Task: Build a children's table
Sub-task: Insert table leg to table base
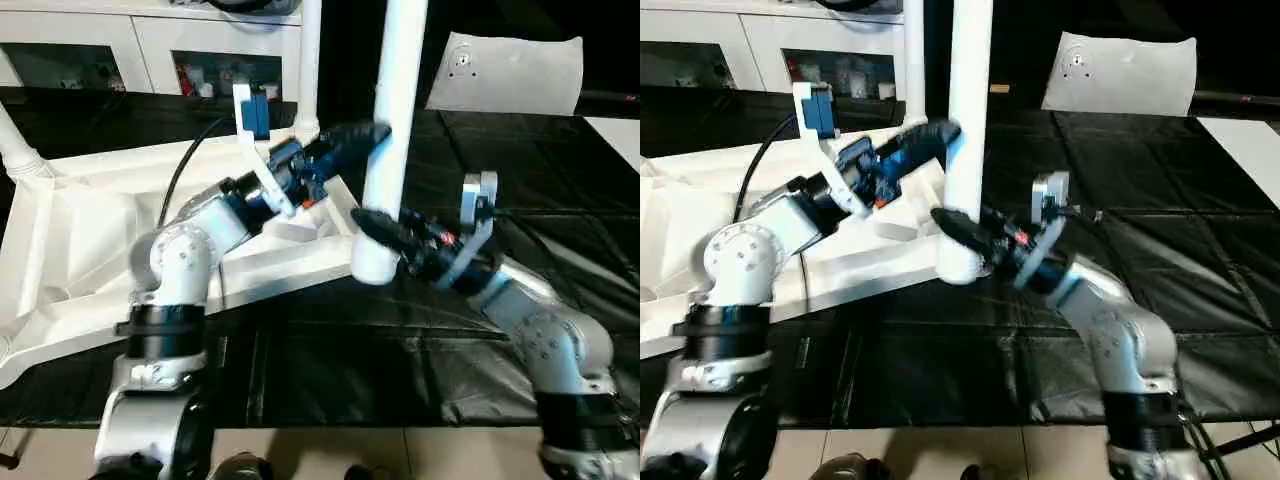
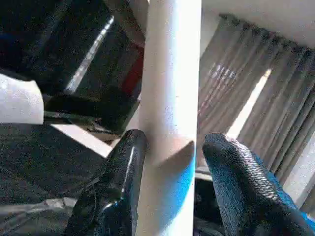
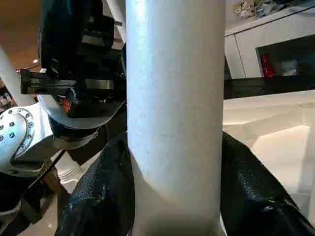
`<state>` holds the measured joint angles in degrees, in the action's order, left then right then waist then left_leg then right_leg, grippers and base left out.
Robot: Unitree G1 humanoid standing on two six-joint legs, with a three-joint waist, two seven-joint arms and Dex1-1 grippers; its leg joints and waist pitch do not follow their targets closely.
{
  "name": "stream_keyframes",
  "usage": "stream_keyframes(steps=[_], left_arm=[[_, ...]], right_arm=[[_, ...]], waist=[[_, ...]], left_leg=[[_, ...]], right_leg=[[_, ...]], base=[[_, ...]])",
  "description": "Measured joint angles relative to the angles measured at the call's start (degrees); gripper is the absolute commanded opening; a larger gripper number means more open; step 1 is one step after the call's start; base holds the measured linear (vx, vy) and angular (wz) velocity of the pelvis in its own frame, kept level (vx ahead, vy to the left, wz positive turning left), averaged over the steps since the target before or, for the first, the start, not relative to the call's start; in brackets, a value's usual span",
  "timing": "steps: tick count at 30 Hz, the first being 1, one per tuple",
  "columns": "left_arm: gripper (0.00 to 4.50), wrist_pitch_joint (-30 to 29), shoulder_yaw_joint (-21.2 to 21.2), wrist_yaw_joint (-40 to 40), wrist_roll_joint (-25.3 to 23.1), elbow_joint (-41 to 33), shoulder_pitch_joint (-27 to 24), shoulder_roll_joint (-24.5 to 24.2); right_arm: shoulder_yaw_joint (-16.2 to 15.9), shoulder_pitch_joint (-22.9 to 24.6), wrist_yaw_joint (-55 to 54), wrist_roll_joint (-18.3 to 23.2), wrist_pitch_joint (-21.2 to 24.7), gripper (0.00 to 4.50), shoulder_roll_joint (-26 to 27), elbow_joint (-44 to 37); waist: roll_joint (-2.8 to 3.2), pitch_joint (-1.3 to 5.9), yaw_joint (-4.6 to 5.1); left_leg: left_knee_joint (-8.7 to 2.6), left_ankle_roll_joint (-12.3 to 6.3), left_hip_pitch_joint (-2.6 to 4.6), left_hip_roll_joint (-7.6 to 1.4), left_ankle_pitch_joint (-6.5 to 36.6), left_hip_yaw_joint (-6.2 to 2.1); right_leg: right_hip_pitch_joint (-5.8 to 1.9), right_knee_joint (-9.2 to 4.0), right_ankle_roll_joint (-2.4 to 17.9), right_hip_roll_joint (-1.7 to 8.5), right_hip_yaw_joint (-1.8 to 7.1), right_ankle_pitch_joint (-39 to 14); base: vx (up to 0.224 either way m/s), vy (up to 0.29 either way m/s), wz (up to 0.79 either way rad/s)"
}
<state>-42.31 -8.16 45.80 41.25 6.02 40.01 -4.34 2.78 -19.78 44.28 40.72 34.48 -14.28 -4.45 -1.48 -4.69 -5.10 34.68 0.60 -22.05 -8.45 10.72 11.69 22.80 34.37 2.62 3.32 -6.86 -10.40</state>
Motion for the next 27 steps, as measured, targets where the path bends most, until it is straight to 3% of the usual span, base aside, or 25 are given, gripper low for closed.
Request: stream_keyframes(steps=[6, 12, 17, 18, 20, 21, 27], left_arm=[[1.96, 1.01, 0.38, -1.66, -1.13, 1.21, 0.18, 0.49], [1.96, 2.76, 3.54, -1.53, -4.36, 1.03, 0.16, -1.90], [1.96, 1.81, 2.76, -1.78, -3.41, 1.02, -0.15, -1.07], [2.31, 1.30, 2.31, -1.99, -2.83, 1.03, -0.18, -0.80], [2.31, 1.21, 2.35, -1.93, -2.62, 0.92, -0.55, -0.97], [2.52, 1.15, 2.39, -1.67, -2.61, 0.84, -0.91, -1.10], [2.66, 0.29, 2.60, -1.74, -2.65, 0.47, -1.93, -1.45]], right_arm=[[-0.48, 0.53, -0.08, -1.17, 0.00, 1.90, -1.20, -0.47], [-1.17, 1.69, -0.28, -3.37, -0.16, 1.90, -2.45, -0.55], [-1.90, 1.65, -0.44, -5.07, -1.20, 1.90, -2.80, -0.55], [-2.01, 1.59, -0.43, -5.28, -1.46, 1.90, -2.80, -0.55], [-2.30, 1.54, -0.43, -5.63, -1.50, 1.90, -2.84, -0.55], [-2.65, 1.54, -0.43, -5.98, -1.51, 1.90, -2.91, -0.55], [-4.75, 1.17, -0.77, -10.80, -3.41, 1.90, -4.41, -0.36]], waist=[[0.04, 0.02, -0.03], [0.10, 0.06, 0.04], [0.14, 0.08, 0.02], [0.14, 0.08, 0.01], [0.14, 0.09, 0.02], [0.14, 0.08, 0.04], [0.14, 0.08, 0.01]], left_leg=[[0.08, 0.00, 0.00, 0.00, 0.00, -0.03], [0.10, 0.00, 0.02, 0.00, 0.00, -0.05], [0.14, 0.00, 0.01, 0.00, 0.00, -0.05], [0.15, -0.01, 0.01, 0.00, 0.00, -0.05], [0.17, -0.01, 0.02, 0.00, 0.00, -0.06], [0.17, -0.01, 0.02, 0.00, 0.00, -0.06], [0.24, -0.07, 0.01, -0.01, -0.04, -0.07]], right_leg=[[-0.07, -0.01, -0.06, 0.00, -0.01, 0.04], [-0.08, 0.00, -0.07, 0.00, -0.01, 0.07], [-0.09, 0.01, -0.05, 0.00, -0.01, 0.10], [-0.10, 0.01, -0.04, 0.00, -0.01, 0.10], [-0.11, 0.01, -0.04, 0.00, -0.01, 0.11], [-0.11, 0.01, -0.04, 0.00, -0.01, 0.12], [-0.14, 0.01, -0.07, 0.00, -0.01, 0.17]], base=[[0.000, 0.000, 0.00], [0.000, 0.000, 0.00], [0.000, 0.000, 0.00], [0.000, 0.000, 0.00], [0.000, 0.000, 0.00], [0.000, 0.000, 0.00], [0.000, 0.000, 0.00]])
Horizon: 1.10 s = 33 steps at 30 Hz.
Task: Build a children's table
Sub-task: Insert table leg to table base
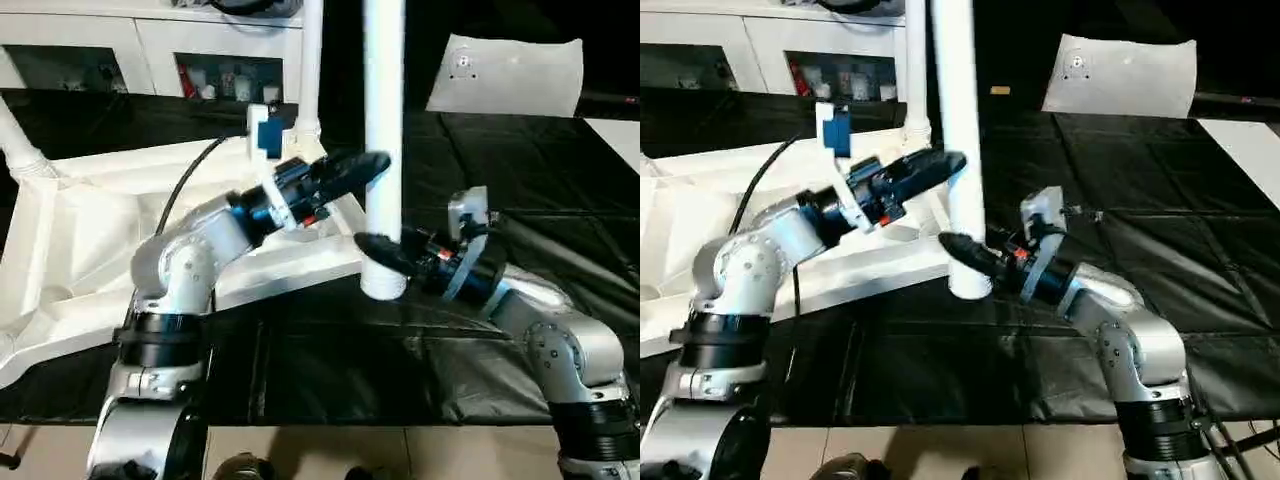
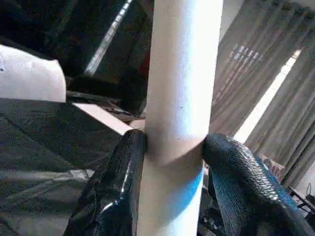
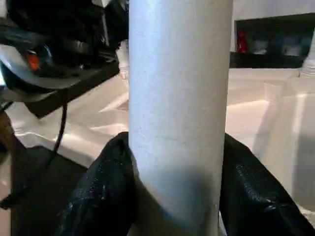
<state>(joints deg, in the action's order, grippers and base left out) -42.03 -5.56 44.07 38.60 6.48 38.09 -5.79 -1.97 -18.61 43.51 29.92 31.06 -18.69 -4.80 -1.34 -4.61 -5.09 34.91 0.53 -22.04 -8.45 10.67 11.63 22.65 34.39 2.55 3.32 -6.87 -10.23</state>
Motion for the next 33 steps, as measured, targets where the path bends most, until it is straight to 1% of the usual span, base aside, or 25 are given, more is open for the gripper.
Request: stream_keyframes(steps=[2, 5, 10, 12, 15, 19, 21, 23, 24, 25, 27, 29, 32, 33], left_arm=[[2.66, 0.47, 0.37, -0.25, -0.35, 0.00, 0.00, -0.06], [2.66, 2.46, 1.52, -1.30, -2.53, 0.09, 0.08, 0.01], [2.66, 5.29, 1.81, -2.71, -4.37, 0.97, 0.51, 0.76], [2.66, 7.52, 3.36, -3.11, -6.49, 0.97, 0.58, 0.72], [2.66, 8.12, 4.23, -2.92, -7.42, 0.92, 0.57, 0.24], [2.66, 8.06, 5.45, -2.46, -8.57, 0.54, 0.11, -0.49], [2.66, 7.90, 5.26, -3.01, -8.65, 0.57, 0.02, -0.30], [2.66, 6.47, 3.37, -4.70, -7.12, 1.06, 0.07, 1.58], [2.66, 5.90, 2.58, -5.75, -6.27, 1.41, 0.11, 2.58], [2.66, 5.78, 2.49, -6.12, -5.95, 1.79, 0.22, 2.99], [2.66, 5.78, 2.23, -6.71, -5.46, 2.19, 0.32, 3.80], [2.66, 5.77, 1.89, -6.86, -4.57, 2.19, 0.30, 3.96], [2.66, 7.21, 3.10, -6.77, -5.82, 1.83, 0.21, 3.73], [2.49, 7.35, 3.22, -6.77, -6.17, 1.82, 0.19, 3.80]], right_arm=[[-0.24, -0.19, -0.44, -0.88, -0.21, 1.90, 0.02, 0.06], [-0.38, -0.34, -1.39, -1.63, -0.37, 1.90, 0.20, 0.66], [-0.37, -1.29, -2.41, -3.55, -0.78, 1.90, 0.28, 1.22], [-0.62, -1.54, -3.37, -5.40, -1.89, 1.90, 0.36, 1.83], [-1.14, -1.84, -3.97, -6.49, -2.75, 1.90, 0.57, 2.84], [-2.48, -1.96, -4.34, -9.46, -4.33, 1.90, 0.18, 3.97], [-2.69, -1.96, -4.47, -10.31, -4.83, 1.90, 0.16, 4.07], [-3.01, -2.49, -5.01, -11.74, -6.55, 1.90, 0.18, 4.79], [-4.17, -3.36, -4.95, -12.74, -7.75, 1.90, 0.18, 4.97], [-5.37, -3.73, -4.76, -12.86, -8.54, 1.90, 0.71, 4.82], [-6.51, -3.82, -4.51, -12.86, -9.55, 1.90, 1.83, 4.73], [-6.97, -3.99, -4.96, -14.51, -10.93, 1.90, 1.36, 4.75], [-7.15, -4.31, -5.67, -16.04, -11.99, 1.90, 1.75, 4.97], [-7.15, -4.31, -5.79, -16.06, -12.30, 1.90, 2.19, 5.04]], waist=[[0.01, 0.00, 0.00], [0.01, 0.00, 0.03], [0.01, 0.01, 0.08], [0.03, 0.02, 0.09], [0.04, 0.03, 0.09], [0.06, 0.03, 0.10], [0.06, 0.03, 0.08], [0.08, 0.05, 0.07], [0.08, 0.05, 0.12], [0.08, 0.05, 0.22], [0.10, 0.06, 0.20], [0.10, 0.06, 0.17], [0.10, 0.06, 0.18], [0.10, 0.06, 0.19]], left_leg=[[0.03, -0.01, 0.00, 0.00, -0.01, -0.01], [0.08, -0.04, 0.02, 0.00, -0.02, -0.02], [0.12, -0.06, 0.04, 0.00, -0.05, -0.03], [0.13, -0.07, 0.05, 0.00, -0.05, -0.04], [0.15, -0.07, 0.05, 0.00, -0.05, -0.04], [0.16, -0.07, 0.04, 0.00, -0.05, -0.04], [0.16, -0.07, 0.04, 0.00, -0.05, -0.04], [0.22, -0.07, 0.05, 0.00, -0.05, -0.04], [0.25, -0.07, 0.03, -0.02, -0.05, -0.04], [0.26, -0.07, 0.04, -0.04, -0.05, -0.04], [0.26, -0.07, 0.05, -0.04, -0.05, -0.04], [0.27, -0.07, 0.04, -0.04, -0.05, -0.04], [0.29, -0.10, 0.06, -0.04, -0.07, -0.04], [0.29, -0.10, 0.05, -0.04, -0.07, -0.04]], right_leg=[[-0.03, 0.00, -0.02, 0.00, 0.00, 0.03], [-0.07, -0.03, -0.07, 0.00, 0.00, 0.09], [-0.10, -0.03, -0.07, 0.00, 0.00, 0.19], [-0.12, -0.03, -0.08, 0.00, 0.00, 0.19], [-0.12, -0.03, -0.06, 0.00, 0.00, 0.22], [-0.12, -0.03, -0.05, 0.00, 0.00, 0.23], [-0.12, -0.03, -0.05, 0.00, 0.00, 0.24], [-0.15, -0.02, 0.00, 0.00, 0.00, 0.28], [-0.14, -0.02, 0.01, 0.00, 0.00, 0.31], [-0.15, -0.02, -0.01, 0.00, -0.01, 0.31], [-0.15, -0.02, -0.03, 0.00, -0.01, 0.32], [-0.15, -0.02, -0.06, 0.00, -0.01, 0.34], [-0.19, -0.05, -0.09, 0.00, -0.01, 0.35], [-0.19, -0.05, -0.10, 0.00, -0.01, 0.36]], base=[[0.000, 0.000, 0.00], [0.000, 0.000, 0.00], [0.000, 0.000, 0.00], [0.000, 0.000, 0.00], [0.000, 0.000, 0.00], [0.000, 0.000, 0.00], [0.000, 0.000, 0.00], [0.000, 0.000, 0.00], [0.000, 0.000, 0.00], [0.000, 0.000, 0.00], [0.000, 0.000, 0.00], [0.000, 0.000, 0.00], [0.000, 0.000, 0.00], [0.000, 0.000, 0.00]])
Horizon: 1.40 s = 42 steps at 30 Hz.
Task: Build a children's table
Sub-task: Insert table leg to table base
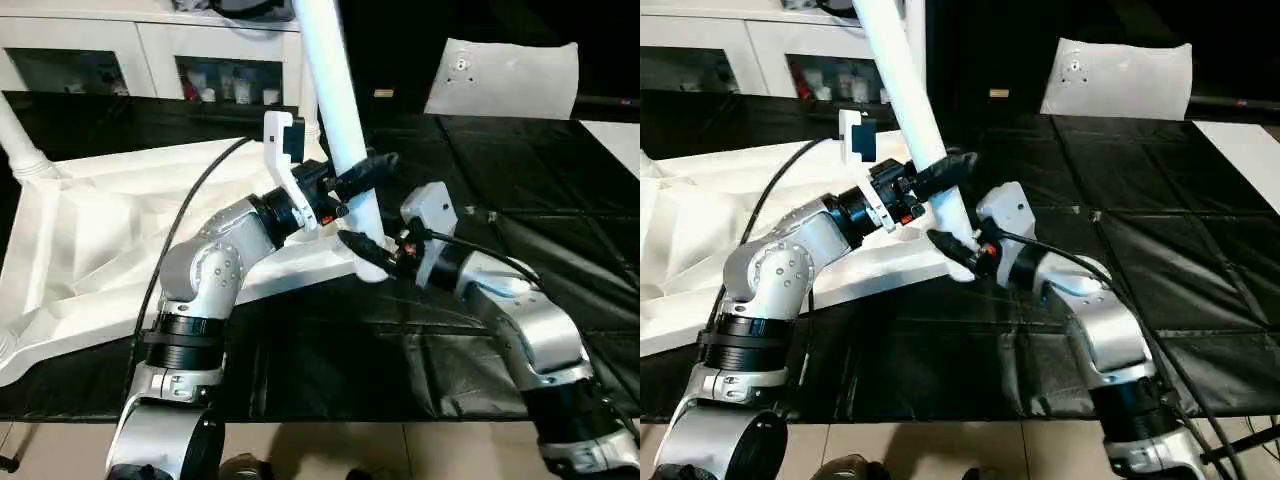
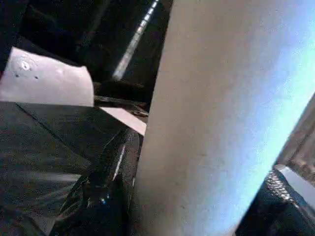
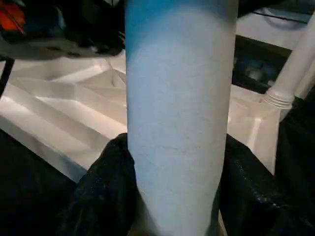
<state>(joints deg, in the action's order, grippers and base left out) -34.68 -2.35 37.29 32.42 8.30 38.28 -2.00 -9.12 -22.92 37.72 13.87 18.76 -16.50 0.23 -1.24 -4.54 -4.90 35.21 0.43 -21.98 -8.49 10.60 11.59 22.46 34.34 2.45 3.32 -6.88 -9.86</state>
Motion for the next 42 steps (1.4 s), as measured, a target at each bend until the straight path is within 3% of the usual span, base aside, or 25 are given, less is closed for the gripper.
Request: stream_keyframes(steps=[10, 33, 34, 35, 37, 42], left_arm=[[2.02, 1.38, -0.87, -1.51, -0.86, 0.01, -0.02, 0.33], [1.97, 2.61, -1.65, -3.30, -1.29, 0.26, 0.31, 0.63], [1.96, 2.62, -1.58, -3.51, -1.56, 0.28, 0.61, 0.55], [1.96, 2.62, -1.52, -3.72, -1.78, 0.28, 0.69, 0.56], [1.95, 2.64, -1.57, -3.82, -1.86, 0.44, 0.71, 0.41], [1.91, 4.00, -1.77, -4.39, -2.55, 2.63, 1.71, 0.02]], right_arm=[[0.39, -0.21, -0.43, 0.03, -1.52, 1.90, 1.09, 0.65], [1.36, -0.24, -1.70, 1.39, -0.33, 1.90, 3.65, 0.98], [1.77, -0.24, -1.68, 2.10, 0.18, 2.46, 4.01, 0.97], [1.88, -0.25, -1.68, 2.37, 0.55, 2.60, 4.13, 0.96], [2.58, -0.24, -1.95, 3.35, 0.90, 2.60, 4.18, 0.97], [4.35, -0.25, -2.45, 4.35, 0.84, 3.14, 4.43, 0.97]], waist=[[0.00, 0.00, 0.01], [0.01, 0.01, 0.04], [0.02, 0.01, 0.00], [0.03, 0.02, 0.00], [0.04, 0.02, -0.01], [0.07, 0.04, 0.04]], left_leg=[[0.01, -0.01, 0.01, 0.00, 0.00, 0.00], [0.01, -0.03, 0.03, -0.01, -0.01, 0.00], [0.01, -0.03, 0.03, -0.01, -0.01, 0.00], [0.01, -0.03, 0.03, -0.01, -0.01, 0.00], [0.01, -0.03, 0.04, -0.01, -0.01, 0.00], [0.01, -0.03, 0.08, -0.01, -0.01, 0.00]], right_leg=[[-0.09, -0.16, -0.02, 0.00, 0.00, 0.10], [-0.12, -0.18, -0.02, 0.00, 0.00, 0.15], [-0.13, -0.19, -0.02, 0.00, -0.01, 0.15], [-0.14, -0.20, -0.02, 0.00, 0.00, 0.15], [-0.16, -0.22, -0.02, 0.00, 0.00, 0.16], [-0.18, -0.21, -0.03, 0.00, -0.01, 0.17]], base=[[0.000, 0.000, 0.00], [0.000, 0.000, 0.00], [0.000, 0.000, 0.00], [0.000, 0.000, 0.00], [0.000, 0.000, 0.00], [0.000, 0.000, 0.00]])
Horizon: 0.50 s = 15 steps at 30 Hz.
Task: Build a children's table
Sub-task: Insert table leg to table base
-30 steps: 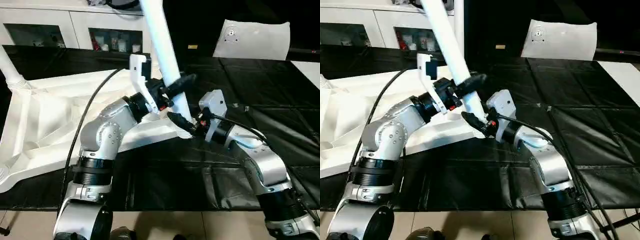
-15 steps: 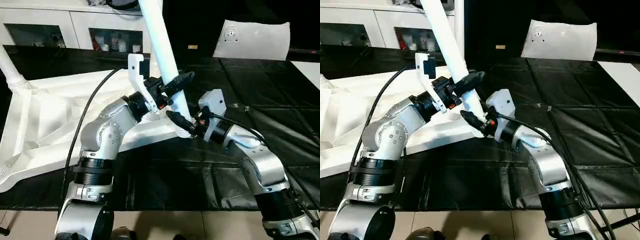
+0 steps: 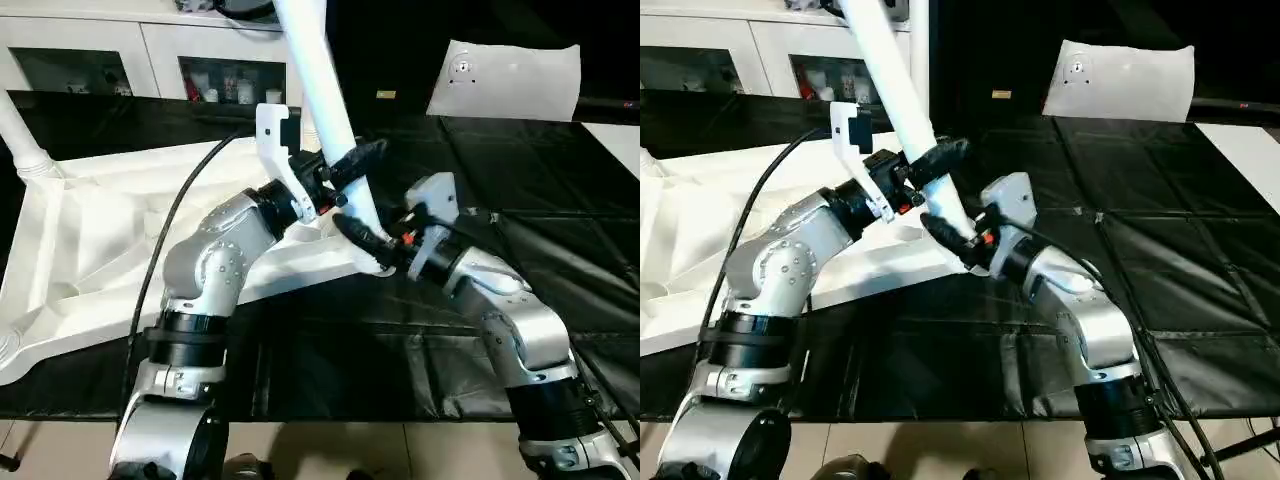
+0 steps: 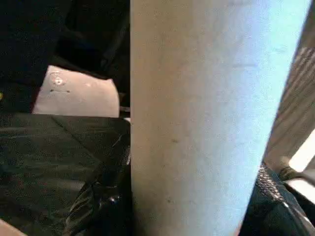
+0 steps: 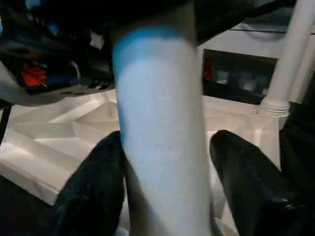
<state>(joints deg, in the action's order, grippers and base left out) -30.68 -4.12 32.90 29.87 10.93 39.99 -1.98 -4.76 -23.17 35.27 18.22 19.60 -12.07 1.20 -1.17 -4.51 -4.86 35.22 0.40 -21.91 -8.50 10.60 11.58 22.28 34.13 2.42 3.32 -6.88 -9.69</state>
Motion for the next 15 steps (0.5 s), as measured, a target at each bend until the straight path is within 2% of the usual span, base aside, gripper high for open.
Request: stream_keyframes(steps=[5, 8, 12, 14, 15], left_arm=[[1.91, 0.63, -0.59, -1.20, -0.49, 1.56, 0.68, -0.35], [1.91, 0.64, -0.65, -1.11, -0.57, 2.89, 1.39, -1.52], [1.91, -1.12, -1.09, 0.92, -0.42, 4.01, 2.73, -4.67], [1.91, -2.63, -1.20, 2.27, -0.09, 3.99, 3.44, -5.48], [1.91, -4.05, -1.21, 3.50, 0.68, 3.96, 3.66, -6.19]], right_arm=[[1.26, 0.00, -0.01, 0.98, -0.01, 3.58, 0.17, -0.01], [2.93, -0.03, 0.48, 3.63, 0.47, 3.87, 0.13, -0.20], [7.73, -1.96, 1.47, 8.91, 4.45, 4.14, -1.54, -1.14], [8.81, -2.60, 1.58, 9.74, 5.65, 4.36, -2.22, -1.59], [9.22, -2.75, 1.67, 11.13, 7.87, 4.36, -2.57, -2.30]], waist=[[0.00, 0.00, -0.01], [0.00, 0.00, -0.06], [0.00, 0.00, -0.11], [0.00, 0.00, -0.18], [0.03, 0.02, -0.15]], left_leg=[[0.00, 0.00, 0.00, 0.00, 0.00, 0.00], [0.00, 0.00, 0.01, 0.00, 0.00, 0.00], [0.01, -0.01, 0.01, 0.00, 0.00, 0.00], [0.01, -0.01, 0.01, 0.00, -0.01, 0.00], [0.02, -0.01, 0.01, 0.00, 0.00, 0.00]], right_leg=[[0.00, -0.01, 0.00, 0.00, 0.00, 0.01], [0.00, 0.00, 0.00, 0.00, 0.00, 0.01], [-0.01, 0.00, 0.00, 0.00, 0.00, 0.03], [-0.02, 0.00, 0.00, 0.00, 0.00, 0.03], [-0.02, 0.00, 0.00, 0.00, 0.00, 0.03]], base=[[0.000, 0.000, 0.00], [0.000, 0.000, 0.00], [0.000, 0.000, 0.00], [0.000, 0.000, 0.00], [0.000, 0.000, 0.00]])
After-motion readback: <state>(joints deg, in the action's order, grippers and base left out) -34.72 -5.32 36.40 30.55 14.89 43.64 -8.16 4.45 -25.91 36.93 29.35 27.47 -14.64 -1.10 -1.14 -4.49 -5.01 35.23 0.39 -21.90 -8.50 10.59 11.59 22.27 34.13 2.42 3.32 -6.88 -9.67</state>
